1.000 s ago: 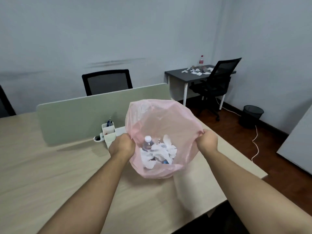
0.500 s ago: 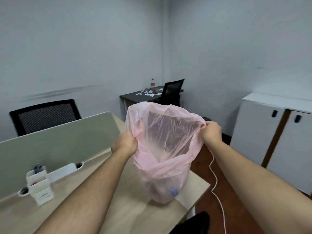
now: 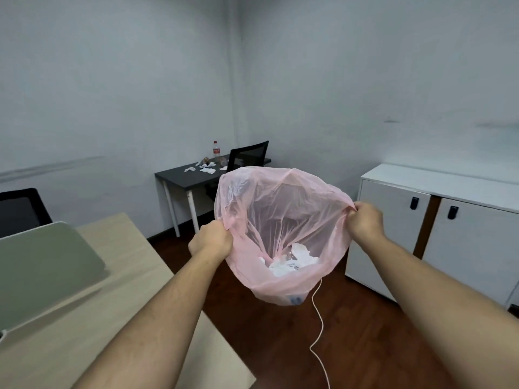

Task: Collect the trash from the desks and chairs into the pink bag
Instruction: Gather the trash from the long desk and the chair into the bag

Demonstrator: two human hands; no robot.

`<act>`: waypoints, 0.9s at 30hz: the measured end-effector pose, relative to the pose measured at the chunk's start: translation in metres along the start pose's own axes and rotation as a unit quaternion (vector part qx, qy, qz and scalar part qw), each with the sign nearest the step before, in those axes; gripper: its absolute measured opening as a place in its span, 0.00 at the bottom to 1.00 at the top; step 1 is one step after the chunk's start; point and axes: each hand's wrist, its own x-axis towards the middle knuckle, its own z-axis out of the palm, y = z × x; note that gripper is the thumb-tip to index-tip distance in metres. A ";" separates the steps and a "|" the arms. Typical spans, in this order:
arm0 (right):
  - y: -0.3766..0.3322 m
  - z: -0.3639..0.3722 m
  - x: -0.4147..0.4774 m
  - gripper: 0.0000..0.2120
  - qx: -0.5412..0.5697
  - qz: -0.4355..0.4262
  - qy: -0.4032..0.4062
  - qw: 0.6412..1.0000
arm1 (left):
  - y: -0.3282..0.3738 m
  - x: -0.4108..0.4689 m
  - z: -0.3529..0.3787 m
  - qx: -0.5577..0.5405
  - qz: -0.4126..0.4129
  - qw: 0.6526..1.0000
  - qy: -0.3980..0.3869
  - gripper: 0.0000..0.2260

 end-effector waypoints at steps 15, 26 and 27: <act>0.050 0.160 0.165 0.12 -0.026 -0.006 -0.073 0.997 | 0.022 0.159 0.107 0.027 -0.083 0.996 -0.024 0.13; -0.008 0.320 0.301 0.13 0.016 -0.079 -0.188 0.979 | 0.012 0.308 0.141 0.021 -0.200 0.979 -0.008 0.12; -0.012 0.335 0.313 0.13 0.020 -0.088 -0.204 0.975 | 0.011 0.319 0.141 0.019 -0.213 0.977 -0.001 0.12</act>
